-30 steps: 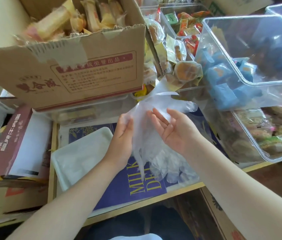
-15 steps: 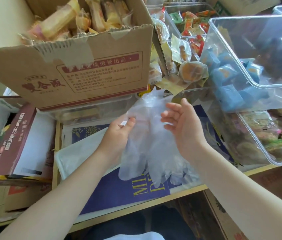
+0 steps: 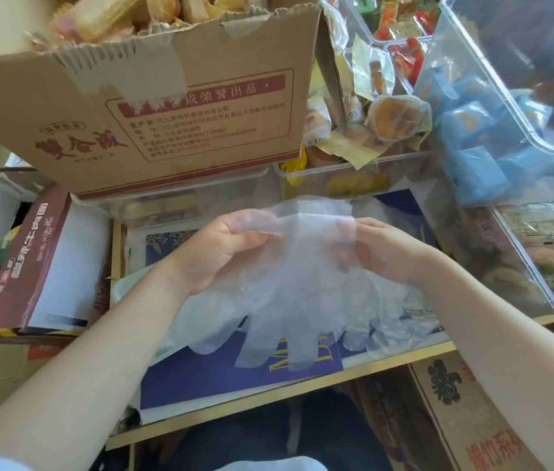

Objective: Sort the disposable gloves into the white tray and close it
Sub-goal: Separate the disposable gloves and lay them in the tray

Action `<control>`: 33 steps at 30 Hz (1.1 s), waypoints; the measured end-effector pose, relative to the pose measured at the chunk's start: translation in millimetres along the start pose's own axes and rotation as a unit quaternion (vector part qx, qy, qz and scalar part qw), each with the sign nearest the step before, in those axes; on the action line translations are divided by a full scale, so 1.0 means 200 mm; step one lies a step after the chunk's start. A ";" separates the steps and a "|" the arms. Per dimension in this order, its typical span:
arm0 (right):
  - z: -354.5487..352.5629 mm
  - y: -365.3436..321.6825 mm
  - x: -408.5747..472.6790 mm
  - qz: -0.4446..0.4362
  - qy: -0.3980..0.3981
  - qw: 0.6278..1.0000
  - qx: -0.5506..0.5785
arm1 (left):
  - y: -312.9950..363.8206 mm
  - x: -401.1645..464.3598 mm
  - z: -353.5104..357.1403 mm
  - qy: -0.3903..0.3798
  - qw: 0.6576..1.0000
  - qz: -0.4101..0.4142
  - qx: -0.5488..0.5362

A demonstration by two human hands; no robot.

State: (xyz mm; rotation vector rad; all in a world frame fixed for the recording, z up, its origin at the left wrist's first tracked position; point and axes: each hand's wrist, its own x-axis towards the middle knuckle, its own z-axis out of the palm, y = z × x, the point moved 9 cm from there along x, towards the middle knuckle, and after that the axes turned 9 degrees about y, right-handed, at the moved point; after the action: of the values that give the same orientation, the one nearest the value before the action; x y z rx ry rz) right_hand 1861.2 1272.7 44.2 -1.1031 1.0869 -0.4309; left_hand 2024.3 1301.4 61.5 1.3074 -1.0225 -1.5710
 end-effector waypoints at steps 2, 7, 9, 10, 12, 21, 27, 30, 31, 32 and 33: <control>-0.02 0.08 0.01 0.014 0.033 0.999 -0.040 | -0.08 0.02 0.00 0.021 0.999 -0.031 0.008; -0.03 0.25 0.02 0.059 0.006 0.997 0.050 | -0.21 0.06 0.05 -0.001 0.998 -0.066 0.020; -0.02 0.29 0.02 0.088 0.007 0.993 0.083 | -0.23 0.09 0.07 -0.010 0.997 -0.070 0.026; -0.03 0.33 0.03 0.117 0.018 0.988 0.096 | -0.23 0.10 0.08 -0.012 0.997 -0.069 0.033; -0.07 0.40 0.04 0.161 0.051 0.977 0.129 | -0.24 0.13 0.10 -0.008 0.997 -0.074 0.028; -0.29 0.47 0.02 0.153 0.162 0.962 0.158 | -0.52 0.10 0.13 -0.048 0.973 -0.209 0.085; -0.32 0.45 0.02 0.120 0.156 0.975 0.104 | -0.52 0.13 0.15 -0.057 0.980 -0.178 0.071; -0.29 0.45 0.04 0.094 0.128 0.987 0.013 | -0.49 0.16 0.15 -0.061 0.981 -0.146 0.116; -0.29 0.45 0.05 0.082 0.124 0.989 -0.004 | -0.49 0.18 0.14 -0.051 0.981 -0.144 0.120; -0.27 0.43 0.06 0.070 0.123 0.990 -0.008 | -0.47 0.18 0.14 -0.035 0.981 -0.147 0.118; -0.26 0.42 0.07 0.058 0.120 0.991 -0.001 | -0.46 0.19 0.13 -0.015 0.982 -0.149 0.111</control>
State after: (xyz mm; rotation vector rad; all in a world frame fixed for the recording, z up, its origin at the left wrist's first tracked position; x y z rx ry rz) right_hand 1804.9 1272.6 -37.6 -1.0011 1.3548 -0.4790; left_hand 1985.2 1297.4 -33.7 1.6580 -1.0832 -1.7386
